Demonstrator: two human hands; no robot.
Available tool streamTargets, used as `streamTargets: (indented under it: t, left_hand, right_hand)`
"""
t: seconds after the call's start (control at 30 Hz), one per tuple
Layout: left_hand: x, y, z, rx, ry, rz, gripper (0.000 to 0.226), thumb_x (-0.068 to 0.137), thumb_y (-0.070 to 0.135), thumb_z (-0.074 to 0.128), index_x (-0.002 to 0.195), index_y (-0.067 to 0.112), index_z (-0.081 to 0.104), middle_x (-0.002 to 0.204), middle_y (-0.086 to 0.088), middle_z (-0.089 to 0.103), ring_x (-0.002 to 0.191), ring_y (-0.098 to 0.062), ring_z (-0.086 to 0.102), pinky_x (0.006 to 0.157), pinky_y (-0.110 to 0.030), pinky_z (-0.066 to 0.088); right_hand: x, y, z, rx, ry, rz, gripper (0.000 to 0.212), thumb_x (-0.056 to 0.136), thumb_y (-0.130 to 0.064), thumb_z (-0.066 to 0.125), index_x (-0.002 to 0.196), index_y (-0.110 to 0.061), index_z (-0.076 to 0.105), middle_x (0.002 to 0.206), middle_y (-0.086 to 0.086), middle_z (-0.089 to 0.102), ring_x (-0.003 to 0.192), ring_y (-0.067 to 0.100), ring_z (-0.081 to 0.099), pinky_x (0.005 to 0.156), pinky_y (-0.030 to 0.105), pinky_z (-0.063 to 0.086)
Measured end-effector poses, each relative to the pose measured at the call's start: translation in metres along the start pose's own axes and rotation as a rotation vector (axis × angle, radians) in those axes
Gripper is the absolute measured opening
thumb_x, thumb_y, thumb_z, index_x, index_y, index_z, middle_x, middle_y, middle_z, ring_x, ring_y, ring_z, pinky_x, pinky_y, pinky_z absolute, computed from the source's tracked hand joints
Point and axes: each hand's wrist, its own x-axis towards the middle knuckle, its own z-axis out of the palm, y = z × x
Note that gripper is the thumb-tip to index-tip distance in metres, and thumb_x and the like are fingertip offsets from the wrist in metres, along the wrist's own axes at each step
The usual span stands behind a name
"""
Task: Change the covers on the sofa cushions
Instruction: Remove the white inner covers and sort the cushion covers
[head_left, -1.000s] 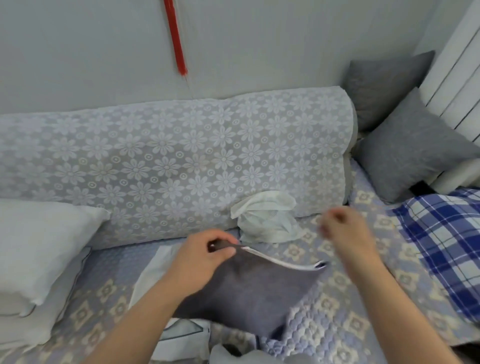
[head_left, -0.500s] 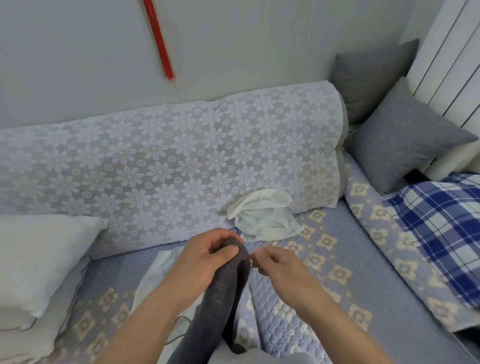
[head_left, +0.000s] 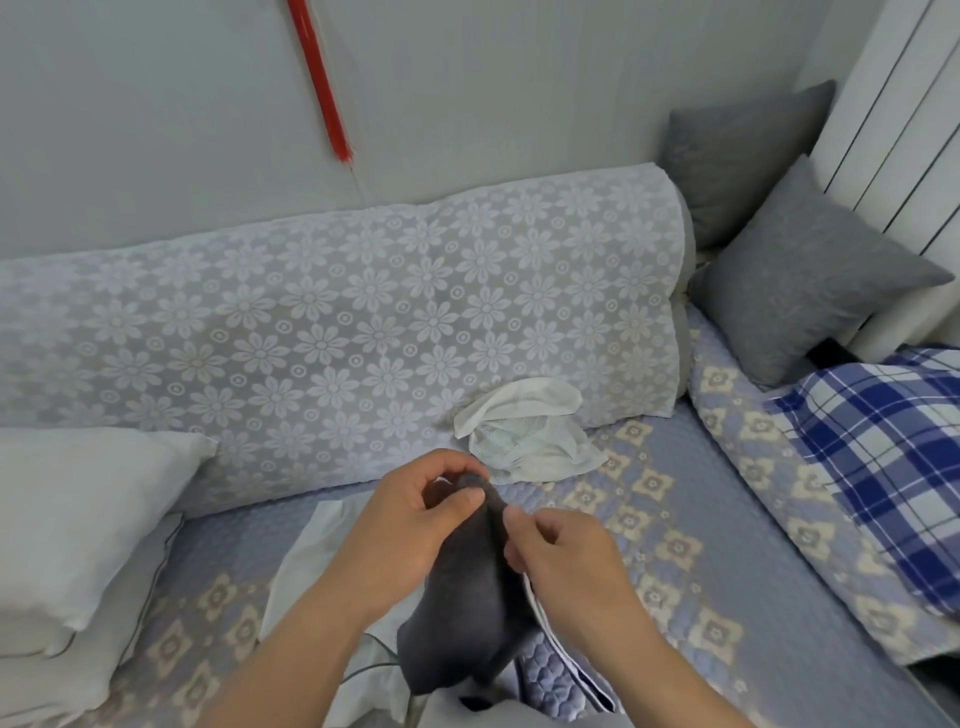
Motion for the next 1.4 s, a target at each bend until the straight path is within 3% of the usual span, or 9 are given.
streamTargets:
  t: [0.07, 0.2, 0.4, 0.6, 0.77, 0.93, 1.0, 1.2, 1.4]
  left_hand:
    - [-0.001, 0.002, 0.003, 0.097, -0.012, 0.041, 0.028, 0.094, 0.01, 0.067, 0.095, 0.038, 0.071, 0.09, 0.009, 0.073, 0.088, -0.008, 0.068, 0.085, -0.027, 0.052]
    - [-0.005, 0.009, 0.01, 0.204, -0.061, 0.092, 0.025, 0.094, 0.014, 0.067, 0.096, 0.038, 0.069, 0.088, 0.016, 0.07, 0.086, -0.003, 0.065, 0.081, -0.021, 0.045]
    - [-0.006, 0.014, 0.012, 0.251, -0.102, 0.112, 0.021, 0.095, 0.014, 0.065, 0.095, 0.036, 0.068, 0.086, 0.02, 0.068, 0.085, 0.001, 0.063, 0.078, -0.014, 0.042]
    - [-0.003, 0.013, 0.013, 0.261, -0.121, 0.104, 0.021, 0.096, 0.014, 0.065, 0.096, 0.035, 0.068, 0.092, 0.017, 0.07, 0.091, -0.002, 0.065, 0.084, -0.018, 0.046]
    - [-0.003, 0.009, 0.011, 0.252, -0.104, 0.087, 0.02, 0.094, 0.016, 0.067, 0.097, 0.036, 0.068, 0.093, 0.017, 0.07, 0.093, -0.003, 0.065, 0.086, -0.021, 0.047]
    - [-0.004, 0.009, 0.011, 0.279, -0.048, 0.085, 0.014, 0.091, 0.021, 0.071, 0.092, 0.034, 0.067, 0.086, 0.015, 0.069, 0.082, -0.001, 0.065, 0.076, -0.015, 0.045]
    - [-0.006, 0.01, 0.014, 0.284, -0.005, 0.159, 0.016, 0.091, 0.016, 0.071, 0.092, 0.031, 0.067, 0.087, 0.015, 0.069, 0.086, -0.003, 0.066, 0.077, -0.014, 0.046]
    - [0.001, 0.017, 0.011, 0.313, 0.322, 0.396, 0.014, 0.091, 0.011, 0.07, 0.095, 0.025, 0.068, 0.088, 0.015, 0.066, 0.09, -0.004, 0.064, 0.081, -0.009, 0.044]
    - [0.025, 0.007, -0.033, 0.2, 0.635, 0.227, 0.013, 0.097, 0.017, 0.064, 0.098, 0.031, 0.065, 0.092, 0.017, 0.066, 0.086, 0.002, 0.062, 0.079, -0.013, 0.045]
  right_hand:
    - [0.0, 0.003, -0.001, 0.072, -0.003, 0.04, 0.05, 0.095, -0.048, 0.057, 0.068, -0.006, 0.064, 0.062, 0.003, 0.066, 0.056, 0.009, 0.052, 0.061, 0.031, 0.042]
    - [0.001, 0.008, -0.003, 0.081, 0.031, 0.101, 0.044, 0.096, -0.048, 0.056, 0.069, -0.015, 0.065, 0.059, -0.009, 0.06, 0.057, 0.007, 0.055, 0.06, 0.027, 0.042]
    - [-0.002, 0.008, -0.006, 0.249, 0.072, 0.146, 0.017, 0.096, -0.037, 0.063, 0.091, -0.024, 0.073, 0.085, -0.011, 0.075, 0.082, 0.001, 0.069, 0.066, 0.014, 0.046]
    - [-0.005, 0.008, -0.007, 0.559, -0.145, 0.263, 0.04, 0.103, -0.036, 0.052, 0.104, -0.002, 0.074, 0.103, 0.015, 0.076, 0.099, 0.025, 0.073, 0.078, 0.028, 0.058]
    - [-0.009, 0.002, -0.01, 0.654, -0.16, 0.208, 0.027, 0.1, -0.019, 0.058, 0.092, 0.003, 0.073, 0.082, 0.01, 0.075, 0.069, 0.013, 0.07, 0.058, 0.018, 0.053]
    - [-0.007, -0.001, -0.004, 0.201, 0.104, 0.067, 0.03, 0.097, -0.033, 0.063, 0.08, -0.009, 0.064, 0.069, 0.006, 0.062, 0.059, 0.007, 0.054, 0.056, 0.021, 0.045]
    - [-0.003, 0.003, -0.002, 0.151, 0.104, 0.055, 0.03, 0.1, -0.032, 0.057, 0.081, -0.009, 0.058, 0.066, 0.001, 0.057, 0.056, 0.007, 0.048, 0.053, 0.02, 0.04]
    - [0.038, 0.073, -0.018, -0.042, 0.176, 0.273, 0.028, 0.101, -0.026, 0.053, 0.077, -0.012, 0.049, 0.079, 0.006, 0.062, 0.066, 0.017, 0.047, 0.061, 0.034, 0.038]
    - [0.048, 0.174, -0.054, -0.236, 0.27, 0.494, 0.026, 0.102, -0.025, 0.054, 0.088, -0.003, 0.058, 0.077, 0.011, 0.06, 0.071, 0.025, 0.056, 0.065, 0.033, 0.043]
